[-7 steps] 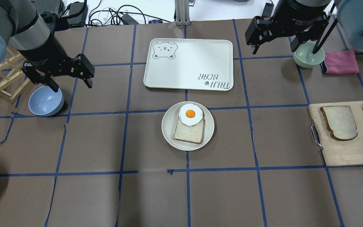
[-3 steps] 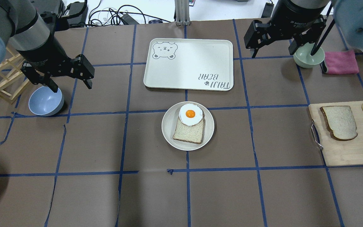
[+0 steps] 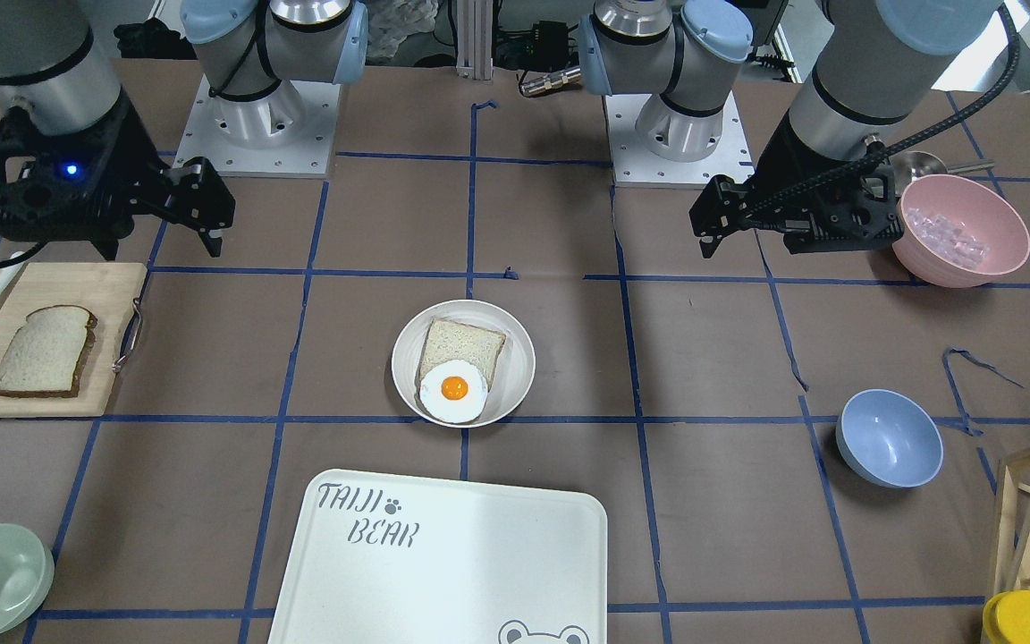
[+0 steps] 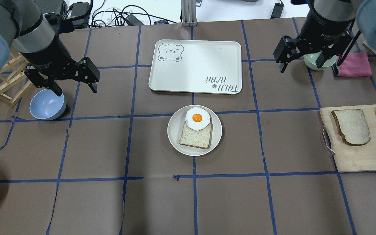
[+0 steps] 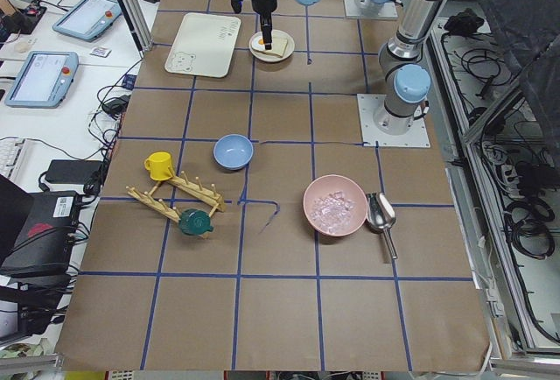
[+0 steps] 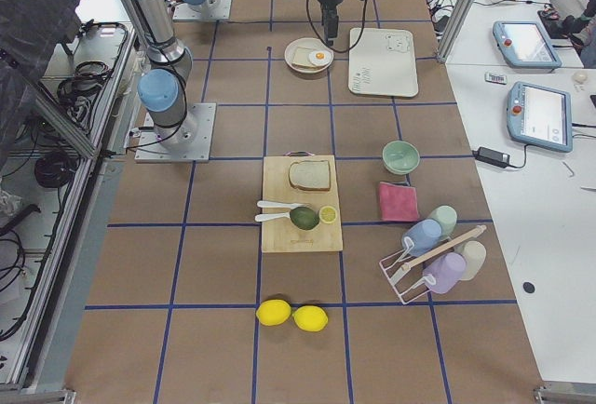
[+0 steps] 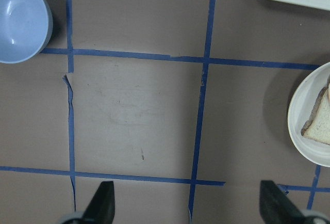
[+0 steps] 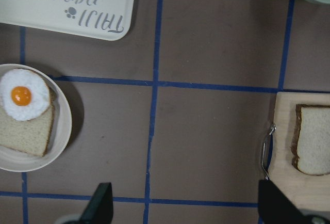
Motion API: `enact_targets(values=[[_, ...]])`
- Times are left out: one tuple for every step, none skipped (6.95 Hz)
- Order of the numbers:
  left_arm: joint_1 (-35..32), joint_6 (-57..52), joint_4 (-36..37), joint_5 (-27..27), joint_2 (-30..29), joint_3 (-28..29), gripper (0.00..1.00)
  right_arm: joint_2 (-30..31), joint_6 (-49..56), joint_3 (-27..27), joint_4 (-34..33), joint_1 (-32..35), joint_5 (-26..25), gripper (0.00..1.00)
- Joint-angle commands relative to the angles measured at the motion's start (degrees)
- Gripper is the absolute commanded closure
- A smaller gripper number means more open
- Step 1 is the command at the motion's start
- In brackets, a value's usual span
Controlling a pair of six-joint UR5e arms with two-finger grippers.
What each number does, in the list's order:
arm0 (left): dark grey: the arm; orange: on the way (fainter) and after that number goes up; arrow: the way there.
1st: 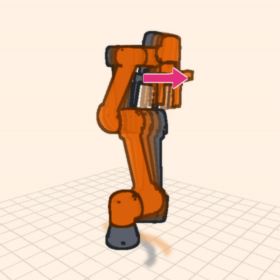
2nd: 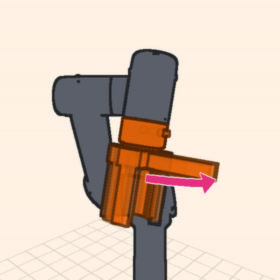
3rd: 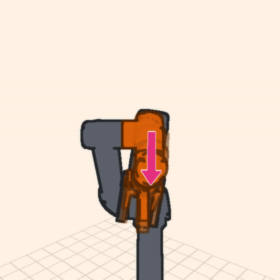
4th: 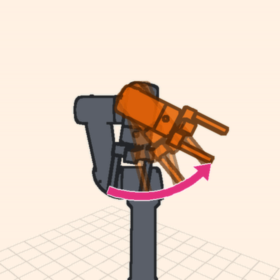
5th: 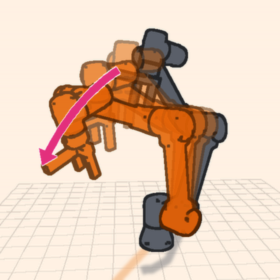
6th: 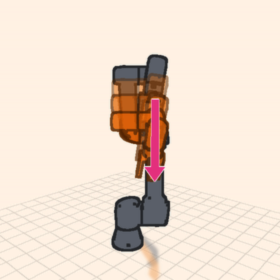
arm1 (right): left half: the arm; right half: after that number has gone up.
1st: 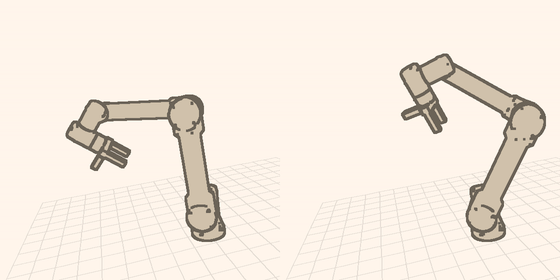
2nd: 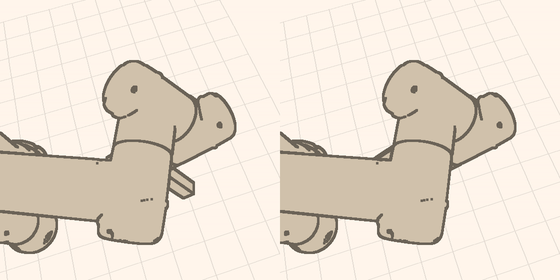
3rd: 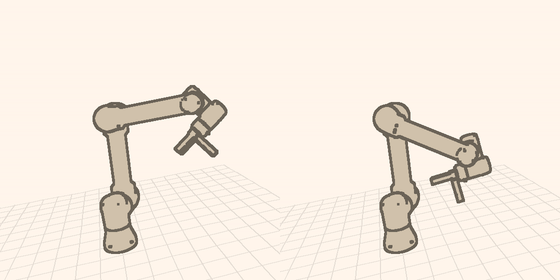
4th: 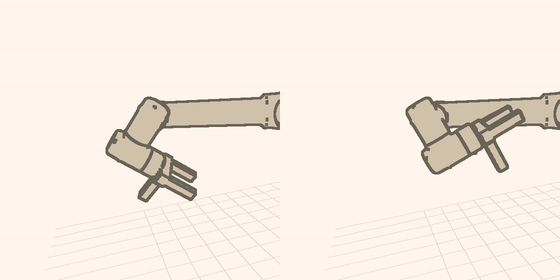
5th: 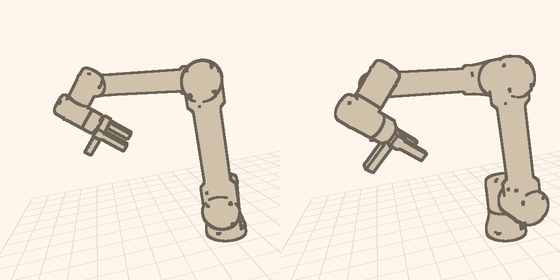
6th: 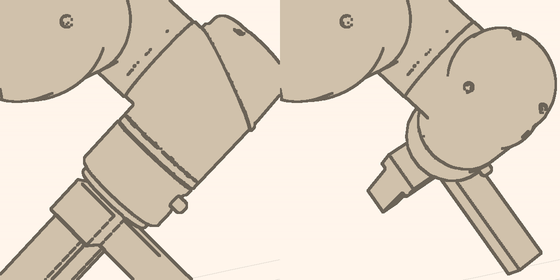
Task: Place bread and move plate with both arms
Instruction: 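Move the right gripper down to the bread slice on the wooden board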
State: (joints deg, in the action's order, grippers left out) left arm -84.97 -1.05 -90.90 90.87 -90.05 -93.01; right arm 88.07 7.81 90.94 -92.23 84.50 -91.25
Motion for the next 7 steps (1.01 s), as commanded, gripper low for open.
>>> enact_targets(values=[[-0.1, 0.0, 0.0, 0.0, 0.2, 0.0, 0.00, -3.0, -0.1, 6.2, -4.3, -5.6, -6.2, 0.00], [0.0, 0.0, 0.0, 0.0, 0.1, -0.4, 0.00, -4.6, 0.4, 9.4, -9.2, -8.4, -7.5, 0.00], [0.0, 0.0, 0.0, 0.0, 0.3, -0.5, 0.00, -5.2, 2.6, 14.5, -15.9, -12.8, -8.1, 0.00], [0.0, 0.0, -0.1, 0.0, 0.4, -0.5, 0.00, -6.6, 7.3, 19.8, -22.5, -16.6, -7.5, 0.00], [0.1, 0.0, -0.1, 0.1, 0.4, -0.4, 0.00, -9.5, 9.3, 23.7, -33.3, -17.5, -8.1, 0.00], [0.1, 0.0, -0.2, 0.2, 0.5, -0.6, 0.00, -12.0, 11.9, 24.6, -36.5, -17.7, -8.3, 0.00], [0.1, 0.0, -0.2, 0.2, 0.5, -0.6, 0.00, -13.4, 12.1, 24.7, -36.6, -18.0, -8.9, 0.02]])
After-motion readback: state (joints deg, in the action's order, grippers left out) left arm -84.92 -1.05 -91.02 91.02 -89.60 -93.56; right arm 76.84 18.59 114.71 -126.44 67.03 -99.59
